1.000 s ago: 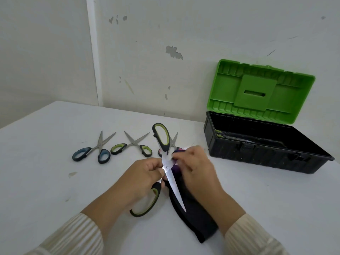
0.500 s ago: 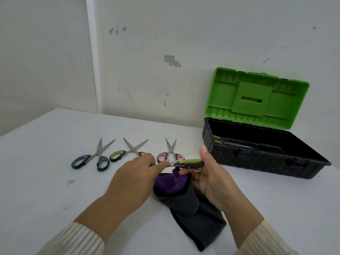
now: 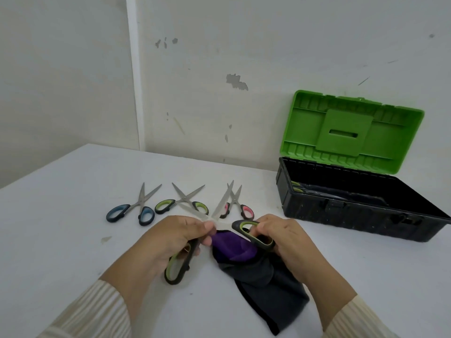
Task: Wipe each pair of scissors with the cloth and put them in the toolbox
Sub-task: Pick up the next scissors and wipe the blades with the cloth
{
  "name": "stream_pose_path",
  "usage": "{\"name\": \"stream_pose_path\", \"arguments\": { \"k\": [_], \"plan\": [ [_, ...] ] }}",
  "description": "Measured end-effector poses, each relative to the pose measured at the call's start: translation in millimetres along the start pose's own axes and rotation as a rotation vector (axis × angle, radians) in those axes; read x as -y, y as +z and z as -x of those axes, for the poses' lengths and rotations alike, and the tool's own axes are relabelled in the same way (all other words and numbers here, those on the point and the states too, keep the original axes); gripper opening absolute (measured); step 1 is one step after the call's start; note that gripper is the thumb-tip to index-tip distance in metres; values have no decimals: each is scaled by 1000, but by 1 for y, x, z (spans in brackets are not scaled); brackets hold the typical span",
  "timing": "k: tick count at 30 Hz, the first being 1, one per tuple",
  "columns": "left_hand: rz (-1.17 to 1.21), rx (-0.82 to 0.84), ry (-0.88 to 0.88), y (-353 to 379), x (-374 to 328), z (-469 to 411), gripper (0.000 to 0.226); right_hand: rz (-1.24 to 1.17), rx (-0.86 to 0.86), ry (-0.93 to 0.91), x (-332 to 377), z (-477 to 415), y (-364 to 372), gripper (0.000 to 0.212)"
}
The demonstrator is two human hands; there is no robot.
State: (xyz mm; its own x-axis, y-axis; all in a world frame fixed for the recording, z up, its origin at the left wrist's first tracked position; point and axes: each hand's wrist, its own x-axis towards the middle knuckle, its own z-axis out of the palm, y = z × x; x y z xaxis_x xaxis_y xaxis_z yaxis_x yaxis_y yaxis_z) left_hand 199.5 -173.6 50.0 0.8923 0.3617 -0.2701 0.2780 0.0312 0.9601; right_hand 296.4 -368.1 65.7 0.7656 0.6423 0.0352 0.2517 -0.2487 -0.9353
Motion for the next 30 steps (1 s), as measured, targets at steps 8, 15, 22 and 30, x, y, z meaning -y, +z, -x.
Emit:
{"name": "stream_pose_path", "arguments": {
  "k": [8, 15, 22, 30],
  "plan": [
    [-48, 10, 36, 13, -1, 7, 23, 124, -592, -165, -4, -14, -14, 27],
    [-213, -49, 156, 31, 6, 8, 28, 623, -189, -420, -5, -8, 37, 24],
    [-320, -68, 223, 32, 6, 8, 34, 577, -234, -419, -4, -10, 40, 20],
    [-387, -71, 202, 31, 6, 6, 34, 549, -264, -389, -11, -14, 38, 19]
  ]
}}
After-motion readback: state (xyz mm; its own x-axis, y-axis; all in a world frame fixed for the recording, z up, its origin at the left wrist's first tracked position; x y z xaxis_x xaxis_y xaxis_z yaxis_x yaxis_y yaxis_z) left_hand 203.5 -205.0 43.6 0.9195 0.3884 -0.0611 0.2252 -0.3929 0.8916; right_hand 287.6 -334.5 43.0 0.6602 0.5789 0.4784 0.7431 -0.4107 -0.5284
